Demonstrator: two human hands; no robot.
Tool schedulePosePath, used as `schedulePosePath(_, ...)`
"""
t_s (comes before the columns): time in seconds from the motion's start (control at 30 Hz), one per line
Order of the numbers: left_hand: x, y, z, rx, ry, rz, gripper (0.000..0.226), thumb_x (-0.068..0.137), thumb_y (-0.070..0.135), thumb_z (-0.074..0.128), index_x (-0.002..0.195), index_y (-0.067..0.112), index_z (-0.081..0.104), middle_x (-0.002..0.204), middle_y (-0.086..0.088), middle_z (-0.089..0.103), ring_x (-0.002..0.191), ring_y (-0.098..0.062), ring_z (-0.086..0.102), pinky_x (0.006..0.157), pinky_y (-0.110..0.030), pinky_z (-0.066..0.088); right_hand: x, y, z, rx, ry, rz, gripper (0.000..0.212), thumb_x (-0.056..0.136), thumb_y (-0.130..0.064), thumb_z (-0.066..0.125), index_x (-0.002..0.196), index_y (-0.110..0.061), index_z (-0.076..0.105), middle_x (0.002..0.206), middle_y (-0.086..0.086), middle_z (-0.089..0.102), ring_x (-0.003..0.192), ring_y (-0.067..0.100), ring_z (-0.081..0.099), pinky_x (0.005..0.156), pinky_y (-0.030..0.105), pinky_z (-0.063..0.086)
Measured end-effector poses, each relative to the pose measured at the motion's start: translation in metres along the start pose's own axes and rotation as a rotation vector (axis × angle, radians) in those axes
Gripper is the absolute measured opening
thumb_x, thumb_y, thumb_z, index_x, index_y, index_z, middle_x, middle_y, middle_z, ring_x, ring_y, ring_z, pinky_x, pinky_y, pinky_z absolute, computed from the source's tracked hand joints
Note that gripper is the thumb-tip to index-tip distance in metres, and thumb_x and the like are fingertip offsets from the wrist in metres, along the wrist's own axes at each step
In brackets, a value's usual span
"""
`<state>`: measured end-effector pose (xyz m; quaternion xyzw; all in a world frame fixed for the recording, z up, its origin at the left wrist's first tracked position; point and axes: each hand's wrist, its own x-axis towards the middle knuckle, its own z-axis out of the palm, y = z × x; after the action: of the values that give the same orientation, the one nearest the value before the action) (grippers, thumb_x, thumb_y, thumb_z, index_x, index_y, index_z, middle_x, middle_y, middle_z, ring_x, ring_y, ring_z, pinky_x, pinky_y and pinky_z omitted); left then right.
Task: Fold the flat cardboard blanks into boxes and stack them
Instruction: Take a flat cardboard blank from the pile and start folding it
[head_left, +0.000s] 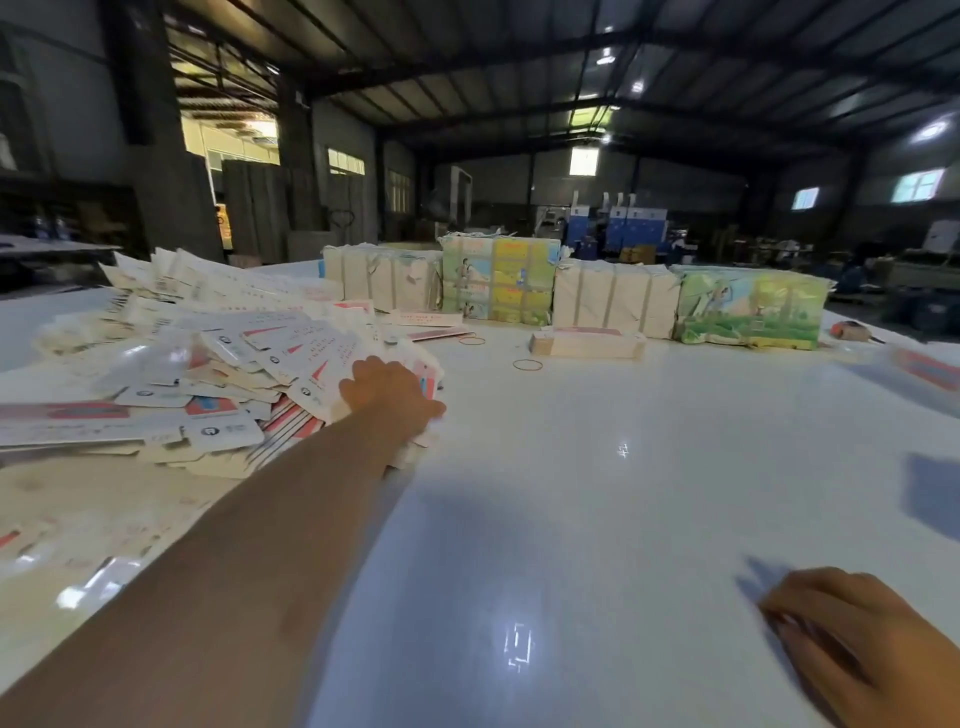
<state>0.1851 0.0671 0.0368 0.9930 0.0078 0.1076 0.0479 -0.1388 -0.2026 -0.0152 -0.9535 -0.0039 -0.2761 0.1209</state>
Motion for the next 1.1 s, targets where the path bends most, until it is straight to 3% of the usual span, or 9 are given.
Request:
schedulePosePath(0.13,0.023,-0.001,0.013,0.004,-0.032,-0.126,0.091,0.065,0.067,0.068,0.130,0.009,0.039,0.124,-0.013,0.044,0.116,-0.029,0.043,0.094,-0.039,0.033,-0.001,0.008,0.000,-0.047,-0.055,0.023,0.067,0.093,-0.060,0.018,0.098,-0.026,0.075,0.101,-0.005,0.071,0.091,0.004,0.056,0.083,0.013,0.037)
schedulePosePath(0.27,0.034,0.010,0.010,-0.107,0.012,-0.169,0.070,0.077,0.045,0.064,0.131,0.011,0.035,0.121,-0.010,0.055,0.116,-0.028,0.049,0.097,-0.040,0.028,-0.004,0.038,0.022,-0.068,-0.231,0.008,0.023,0.083,-0.070,0.025,0.094,-0.090,0.020,0.115,-0.062,0.026,0.113,-0.027,0.024,0.114,0.032,0.026)
schedulePosePath(0.33,0.034,0.015,0.009,-0.119,0.066,-0.153,0.062,0.082,0.041,0.061,0.131,0.012,0.035,0.120,-0.009,0.058,0.117,-0.028,0.049,0.099,-0.040,0.026,-0.006,0.030,0.012,-0.009,-0.226,-0.011,0.052,0.086,-0.071,0.019,0.107,-0.055,0.064,0.116,-0.037,0.053,0.110,-0.009,0.048,0.101,0.029,0.039)
schedulePosePath(0.4,0.031,0.018,0.002,-0.159,0.103,-0.126,0.053,0.085,0.034,0.059,0.129,0.013,0.037,0.118,-0.009,0.059,0.115,-0.028,0.051,0.101,-0.040,0.026,-0.001,0.010,0.002,-0.047,-0.034,-0.005,0.074,0.092,-0.064,0.021,0.087,-0.015,0.077,0.093,-0.005,0.068,0.088,0.007,0.056,0.081,0.015,0.040)
schedulePosePath(0.6,-0.013,0.040,-0.054,-0.779,-0.026,0.132,0.013,0.094,0.006,0.044,0.106,0.007,0.049,0.102,-0.013,0.058,0.078,-0.025,0.056,0.056,-0.027,0.041,0.000,-0.003,-0.003,-0.114,0.113,-0.043,0.014,0.078,-0.020,0.061,0.073,-0.017,0.074,0.079,-0.001,0.068,0.073,0.019,0.061,0.063,0.025,0.042)
schedulePosePath(0.73,-0.097,0.055,-0.069,-0.967,-0.303,0.310,0.015,0.095,0.007,0.046,0.092,0.017,0.058,0.084,-0.007,0.062,0.058,-0.016,0.052,0.042,-0.019,0.031,-0.007,-0.002,-0.007,-0.042,-0.045,0.089,0.009,0.082,-0.008,0.069,0.080,-0.016,0.073,0.087,0.001,0.065,0.084,0.027,0.061,0.072,0.038,0.048)
schedulePosePath(0.83,-0.163,0.057,-0.059,-0.891,-0.455,0.437,0.024,0.092,0.008,0.047,0.081,0.023,0.062,0.079,0.002,0.067,0.055,-0.008,0.059,0.039,-0.016,0.037,-0.006,0.001,-0.008,0.015,-0.107,0.146,0.012,0.087,-0.011,0.061,0.088,-0.014,0.073,0.095,0.002,0.065,0.093,0.022,0.057,0.079,0.028,0.041)
schedulePosePath(1.0,-0.224,0.051,-0.043,-0.853,-0.545,0.511,0.022,0.093,0.008,0.047,0.085,0.019,0.065,0.077,0.002,0.071,0.061,-0.014,0.069,0.047,-0.022,0.050,-0.002,0.007,-0.023,0.814,0.133,0.673,0.027,0.090,0.000,0.049,0.074,-0.008,0.070,0.069,0.010,0.069,0.057,0.018,0.061,0.049,0.027,0.045)
schedulePosePath(1.1,-0.232,0.045,-0.037,-0.911,-0.530,0.508,0.024,0.093,0.005,0.046,0.085,0.015,0.066,0.078,-0.004,0.072,0.057,-0.012,0.067,0.045,-0.016,0.050,-0.002,0.011,-0.032,1.206,0.237,0.801,0.029,0.096,-0.017,0.041,0.080,-0.007,0.063,0.055,0.015,0.056,0.042,0.025,0.045,0.042,0.025,0.024)
